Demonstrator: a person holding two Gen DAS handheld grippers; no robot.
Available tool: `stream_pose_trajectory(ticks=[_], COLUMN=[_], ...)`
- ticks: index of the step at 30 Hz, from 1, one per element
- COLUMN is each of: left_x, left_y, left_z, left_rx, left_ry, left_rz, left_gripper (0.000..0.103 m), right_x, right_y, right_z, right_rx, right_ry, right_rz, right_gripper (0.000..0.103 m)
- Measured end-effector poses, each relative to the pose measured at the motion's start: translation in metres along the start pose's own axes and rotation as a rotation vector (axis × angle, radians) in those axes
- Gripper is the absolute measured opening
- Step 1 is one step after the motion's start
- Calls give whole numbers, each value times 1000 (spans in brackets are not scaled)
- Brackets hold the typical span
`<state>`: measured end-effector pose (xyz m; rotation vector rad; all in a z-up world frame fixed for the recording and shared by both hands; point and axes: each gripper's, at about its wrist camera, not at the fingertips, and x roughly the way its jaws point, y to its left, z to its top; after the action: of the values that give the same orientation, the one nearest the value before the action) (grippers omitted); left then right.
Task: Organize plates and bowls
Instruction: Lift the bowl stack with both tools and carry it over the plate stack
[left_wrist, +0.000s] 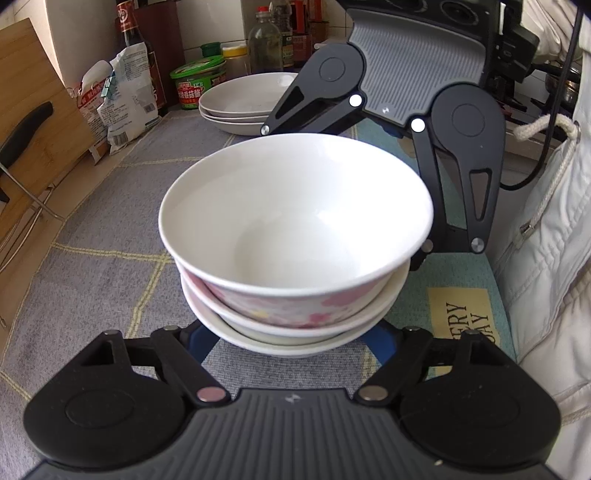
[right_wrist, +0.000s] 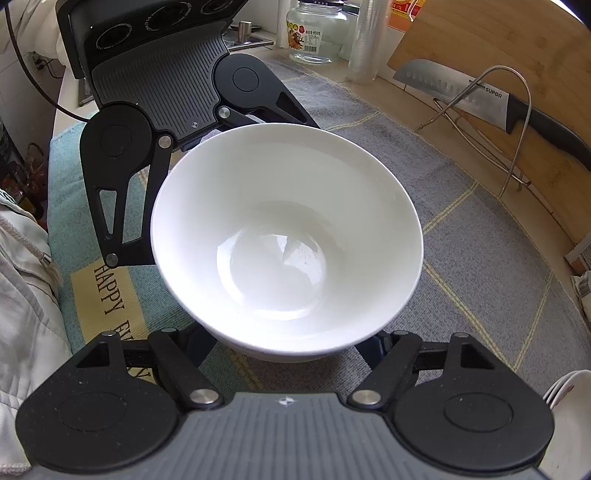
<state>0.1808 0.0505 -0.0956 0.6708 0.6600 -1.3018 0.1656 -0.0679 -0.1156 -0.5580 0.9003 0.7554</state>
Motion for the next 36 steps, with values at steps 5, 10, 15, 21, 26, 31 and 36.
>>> stream_pose_trajectory(ticks=[5,10,15,21,26,31,36], left_x=[0,-3,-3,1,9,19,31], left_y=[0,-5,-10,-15,-18,-21,-26], left_z=[1,3,10,26,45,68,94], left_rx=[-18,-28,-43,-54,-62,-64,-69], left_ry=[13,15,20,22,20,16,8], left_rz=[-2,13,29,44,52,62,68], left_gripper=[82,82,82,82,82,82,82], right_x=[-2,-9,-19,-34,-49,-66,-82], right_y=[1,1,0,-8,-21,-38,-58], right_z=[1,0,-2,-10,-21,-36,-50], right_rx=[-4,-16,-33,-50,-63,-70,-83], right_ry=[-1,-5,-10,-17,-21,-23,-26], right_rz=[5,14,19,25,24,25,25], right_gripper=[82,82,82,82,82,82,82])
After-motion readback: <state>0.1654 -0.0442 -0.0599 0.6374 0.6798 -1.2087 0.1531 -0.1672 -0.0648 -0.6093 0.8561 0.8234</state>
